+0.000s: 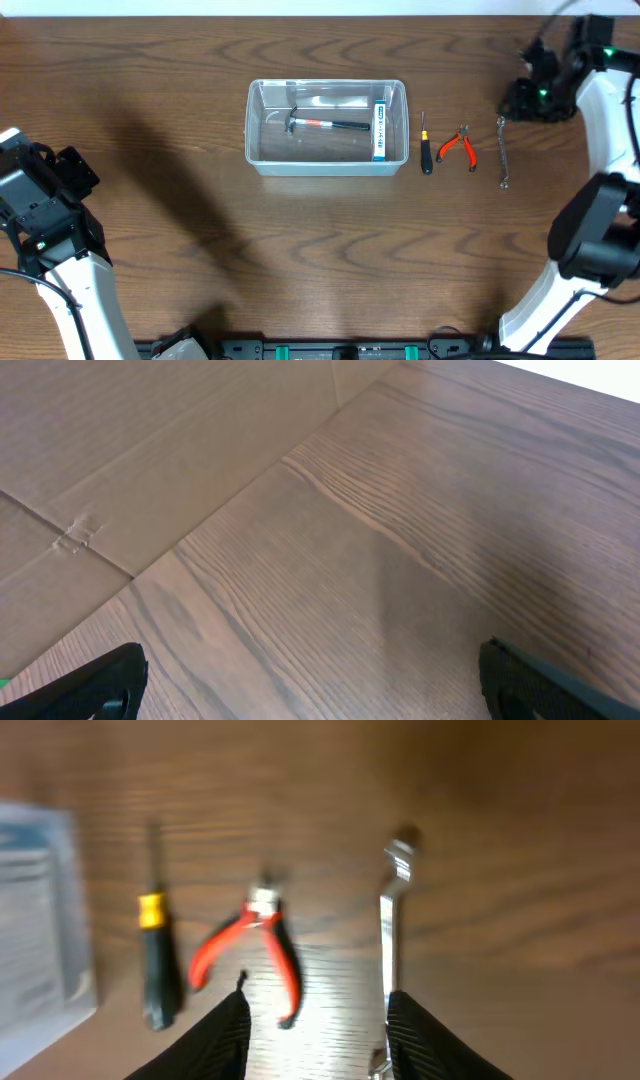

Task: Pack container
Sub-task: 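Reach the right gripper to the silver wrench and grasp it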

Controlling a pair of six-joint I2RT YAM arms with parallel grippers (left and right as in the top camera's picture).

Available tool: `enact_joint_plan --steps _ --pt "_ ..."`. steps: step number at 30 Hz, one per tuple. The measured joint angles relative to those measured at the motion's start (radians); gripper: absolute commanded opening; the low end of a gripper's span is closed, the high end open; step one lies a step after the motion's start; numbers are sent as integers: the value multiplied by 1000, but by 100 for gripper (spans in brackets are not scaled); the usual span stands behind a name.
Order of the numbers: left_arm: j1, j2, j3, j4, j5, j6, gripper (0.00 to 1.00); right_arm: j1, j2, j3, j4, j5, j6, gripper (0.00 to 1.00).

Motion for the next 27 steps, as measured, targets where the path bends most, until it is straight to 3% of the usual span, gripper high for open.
enact_joint_plan --steps 9,18,27 --pt "0 0 0 0 0 0 98 18 91 -1 -2 122 69 51" --pt "0 0 0 0 0 0 98 38 104 -2 18 212 78 44" --pt "0 0 0 0 0 0 98 51 196 -2 44 215 79 44"
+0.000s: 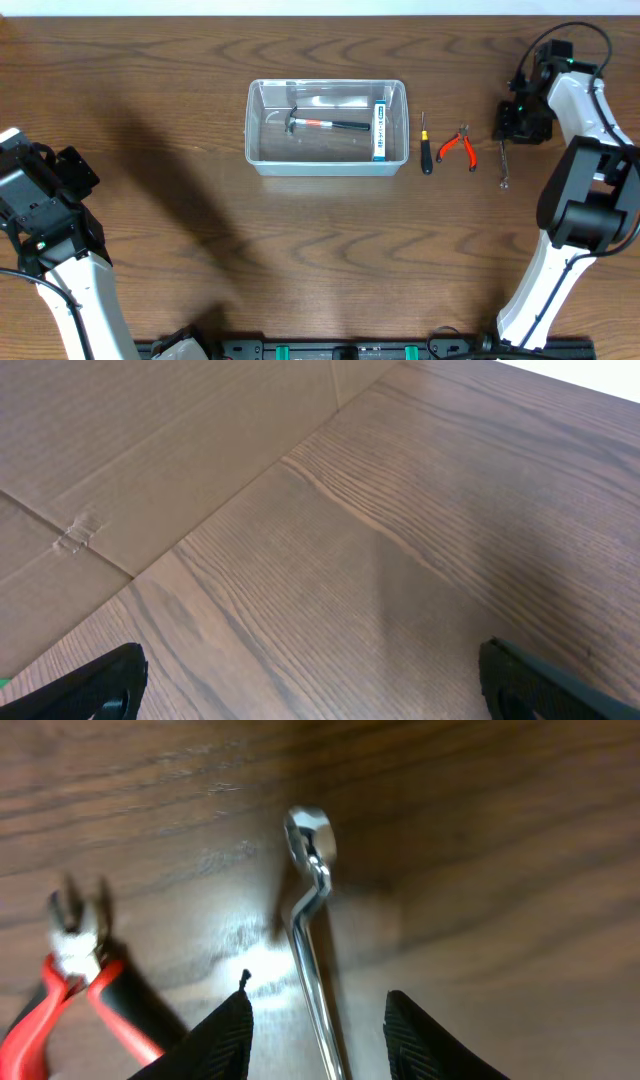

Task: Pack container
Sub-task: 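Reach the right gripper to the silver wrench and grasp it, then place the wrench into the container and release it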

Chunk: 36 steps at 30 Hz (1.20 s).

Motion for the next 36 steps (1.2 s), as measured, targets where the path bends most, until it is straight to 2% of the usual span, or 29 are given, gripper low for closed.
enact_joint_plan --steps 4,12,17,22,36 --pt "0 0 0 0 0 0 98 13 28 -1 22 0 0 40" --pt "0 0 0 0 0 0 98 21 35 -1 23 3 9 21" --pt "0 0 0 0 0 0 98 21 37 -1 23 3 20 13" --pt "0 0 0 0 0 0 98 21 37 -1 24 3 22 1" --pt "0 0 0 0 0 0 98 27 3 1 -35 -18 21 1"
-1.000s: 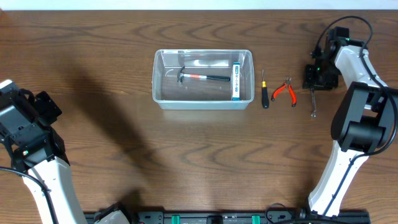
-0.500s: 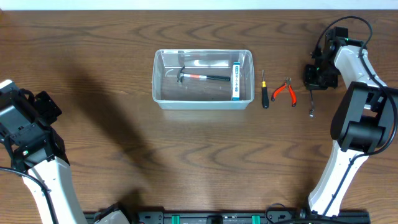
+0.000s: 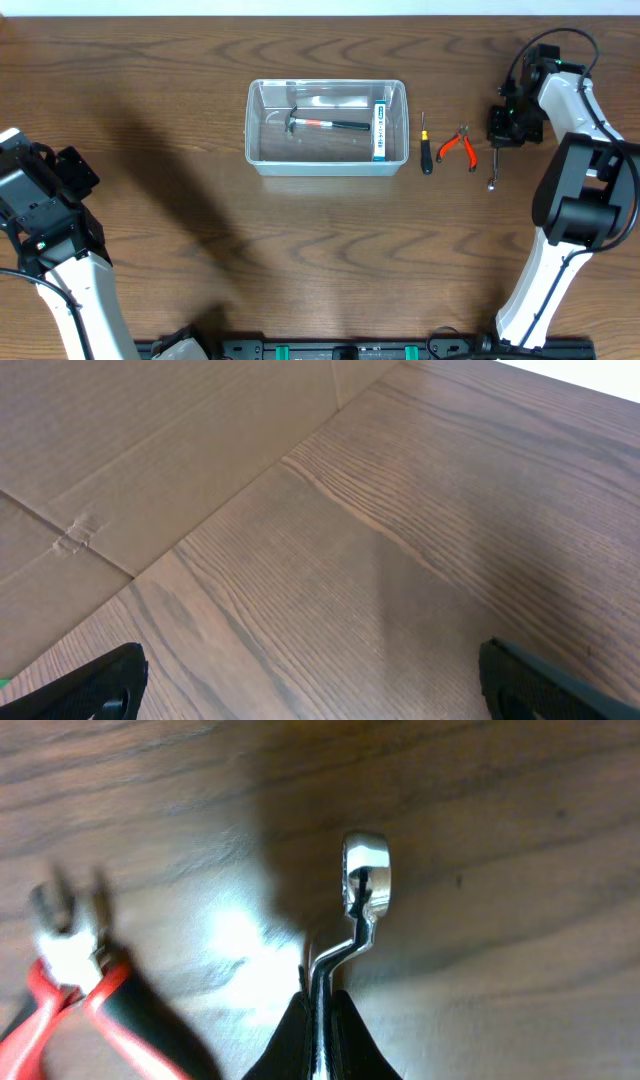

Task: Pack container
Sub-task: 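Place the wrench into the container and release it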

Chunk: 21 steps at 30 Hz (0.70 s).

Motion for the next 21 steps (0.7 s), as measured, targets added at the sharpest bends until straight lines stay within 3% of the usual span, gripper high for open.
enact_joint_plan --steps 6,12,17,21 --pt "0 0 0 0 0 0 98 101 -253 5 80 -58 -66 1" --pt "0 0 0 0 0 0 98 393 -500 62 238 -105 -224 1" --pt "0 0 0 0 0 0 98 652 -489 70 284 -182 -491 1" --pt "0 0 0 0 0 0 98 748 -375 68 285 -203 -700 1"
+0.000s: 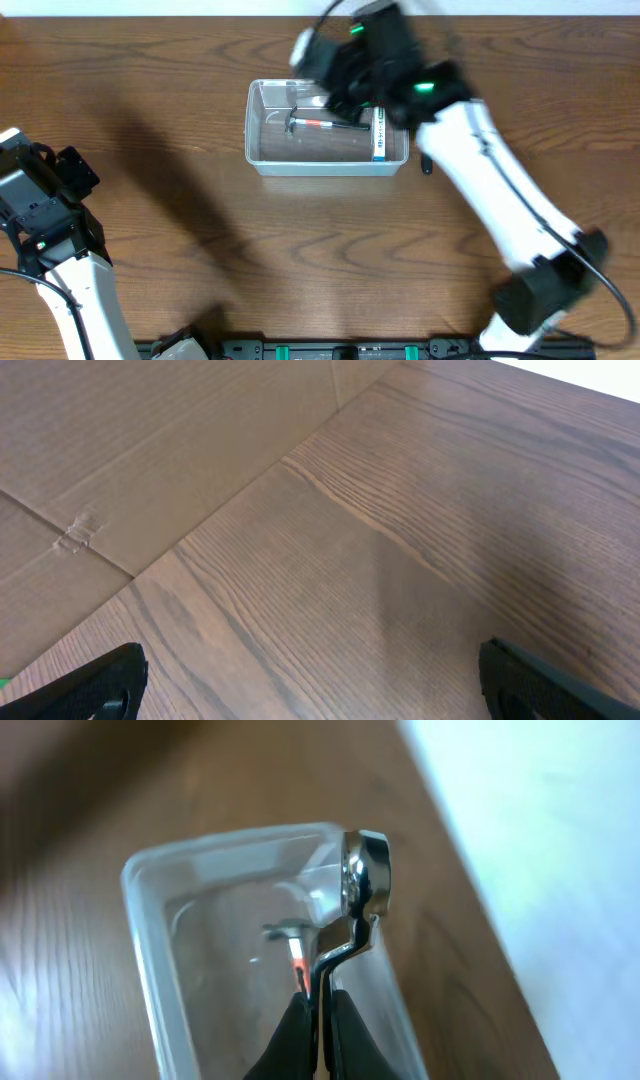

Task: Pack container
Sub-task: 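Place the wrench into the container and release it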

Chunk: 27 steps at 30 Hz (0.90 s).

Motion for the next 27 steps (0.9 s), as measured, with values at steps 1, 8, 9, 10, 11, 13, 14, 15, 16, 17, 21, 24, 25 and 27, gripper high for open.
enact_joint_plan --steps 1,8,9,10,11,13,14,15,16,17,21,24,25,27 --pt "0 0 0 0 0 0 98 12 31 -1 -1 -2 -49 1" --pt "0 0 0 0 0 0 98 22 253 -21 44 12 -333 1" --pt "0 0 0 0 0 0 98 17 275 -23 58 14 -353 1" --pt "0 0 0 0 0 0 98 11 293 -26 72 18 -370 1" --pt "0 0 0 0 0 0 98 3 309 -27 85 19 -385 1" --pt "0 0 0 0 0 0 98 -5 320 -27 103 19 -399 1" --pt "0 0 0 0 0 0 98 -10 325 -27 114 17 -404 1" --pt "0 0 0 0 0 0 98 -14 328 -27 120 15 -409 1" --pt "0 0 0 0 0 0 98 -19 330 -27 121 11 -412 1" --pt "0 0 0 0 0 0 98 -22 331 -27 121 10 -413 1" --pt "0 0 0 0 0 0 98 -26 343 -27 96 -1 -413 1" --pt "0 0 0 0 0 0 98 -26 357 -27 89 -10 -413 1" --pt "0 0 0 0 0 0 98 -26 360 -27 89 -11 -413 1" --pt "0 0 0 0 0 0 98 -26 367 -27 86 -13 -413 1"
